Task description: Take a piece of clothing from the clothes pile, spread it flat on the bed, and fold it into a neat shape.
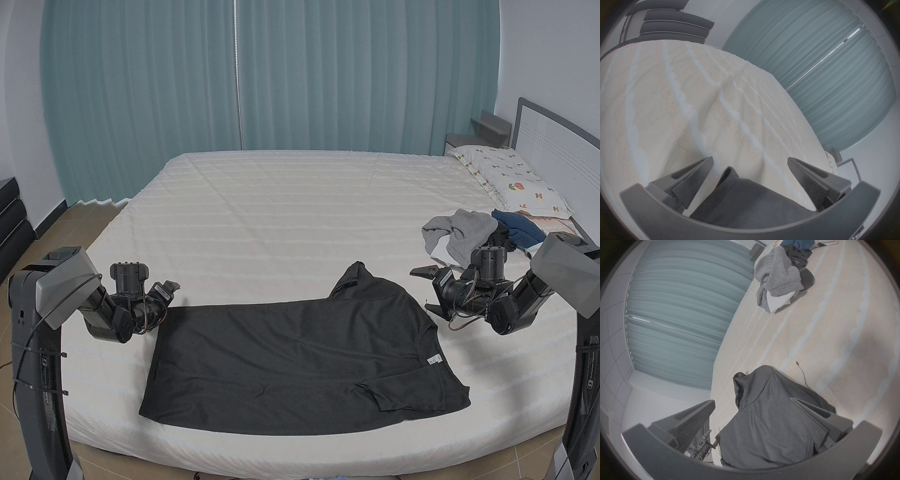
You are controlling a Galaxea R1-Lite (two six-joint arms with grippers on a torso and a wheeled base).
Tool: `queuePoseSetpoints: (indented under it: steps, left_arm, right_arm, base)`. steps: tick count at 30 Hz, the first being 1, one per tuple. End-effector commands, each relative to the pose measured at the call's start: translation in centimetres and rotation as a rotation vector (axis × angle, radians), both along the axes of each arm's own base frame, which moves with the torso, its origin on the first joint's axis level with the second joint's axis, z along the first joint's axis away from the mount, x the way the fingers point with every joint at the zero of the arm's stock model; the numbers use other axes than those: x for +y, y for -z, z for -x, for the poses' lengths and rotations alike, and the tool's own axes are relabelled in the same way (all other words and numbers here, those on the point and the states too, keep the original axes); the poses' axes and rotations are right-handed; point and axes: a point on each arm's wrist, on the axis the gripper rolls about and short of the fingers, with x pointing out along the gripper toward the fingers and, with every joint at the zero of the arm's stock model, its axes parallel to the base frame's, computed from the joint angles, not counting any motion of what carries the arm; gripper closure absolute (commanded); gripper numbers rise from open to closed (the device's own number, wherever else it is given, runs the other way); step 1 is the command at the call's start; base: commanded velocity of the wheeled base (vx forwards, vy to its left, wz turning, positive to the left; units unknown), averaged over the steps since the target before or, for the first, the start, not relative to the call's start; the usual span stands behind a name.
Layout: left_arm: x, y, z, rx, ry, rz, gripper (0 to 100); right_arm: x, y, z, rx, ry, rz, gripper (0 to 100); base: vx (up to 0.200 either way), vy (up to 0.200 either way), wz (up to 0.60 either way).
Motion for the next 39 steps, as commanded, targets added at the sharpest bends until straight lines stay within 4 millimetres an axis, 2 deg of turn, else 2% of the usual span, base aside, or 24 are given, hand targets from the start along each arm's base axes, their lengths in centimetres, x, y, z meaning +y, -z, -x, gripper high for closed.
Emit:
queuePoseSetpoints:
  steps: [1, 3, 4, 16, 20, 25, 26, 27, 30, 33, 36, 37, 39]
  left_arm:
    - [-0.2, 0.2, 0.1, 0.006, 0.011, -0.009, 0]
    - [-0.5, 0.2, 0.1, 0.006, 0.023, -0.015, 0]
    - [-0.6, 0.3, 0.1, 0.006, 0.029, -0.023, 100]
    - [-0.2, -0.6, 0.1, -0.040, -0.050, -0.047, 100]
    - [-0.3, -0.2, 1.0, -0.056, -0.059, -0.033, 100]
    - [-0.3, -0.5, 1.4, -0.076, -0.061, -0.028, 100]
    - [-0.3, -0.5, 1.4, -0.076, -0.061, -0.028, 100]
    - [-0.3, -0.4, 1.8, -0.062, -0.055, -0.022, 100]
    - [-0.2, -0.8, 2.0, -0.064, -0.053, -0.019, 100]
    - [-0.3, -0.6, 2.3, -0.055, -0.052, -0.017, 100]
    - [-0.3, -0.5, 2.4, -0.050, -0.052, -0.017, 100]
    - [-0.3, -0.5, 2.4, -0.047, -0.052, -0.017, 100]
    - [-0.3, -0.3, 2.6, -0.039, -0.052, -0.017, 100]
  right_arm:
    - [0.0, 0.1, 0.0, 0.002, -0.001, 0.002, 0]
    - [0.0, 0.2, 0.0, 0.003, -0.001, 0.003, 0]
    - [0.0, 0.4, -0.1, 0.006, 0.000, 0.004, 0]
    - [0.2, 0.5, -1.0, -0.033, -0.024, 0.055, 0]
    - [0.1, 1.6, -2.2, -0.069, -0.075, 0.166, 0]
    - [0.3, 1.2, -5.3, -0.041, -0.114, 0.249, 0]
    - [0.3, 1.2, -5.3, -0.041, -0.114, 0.249, 0]
    - [0.5, 1.1, -6.6, -0.036, -0.128, 0.283, 0]
    - [0.7, 1.4, -7.5, -0.038, -0.155, 0.326, 0]
    - [1.2, 2.5, -8.9, -0.007, -0.179, 0.394, 0]
    - [1.5, 3.5, -9.3, 0.023, -0.175, 0.412, 0]
    - [1.6, 4.8, -9.8, 0.036, -0.169, 0.416, 0]
    - [1.9, 5.0, -10.1, 0.023, -0.169, 0.410, 0]
  base:
    - [0.000, 0.000, 0.00]
    - [0.000, 0.000, 0.00]
    - [0.000, 0.000, 0.00]
    - [0.000, 0.000, 0.00]
    - [0.000, 0.000, 0.00]
    - [0.000, 0.000, 0.00]
    - [0.000, 0.000, 0.00]
    - [0.000, 0.000, 0.00]
    - [0.000, 0.000, 0.00]
    - [0.000, 0.000, 0.00]
    - [0.000, 0.000, 0.00]
    - [0.000, 0.000, 0.00]
    - [0.000, 0.000, 0.00]
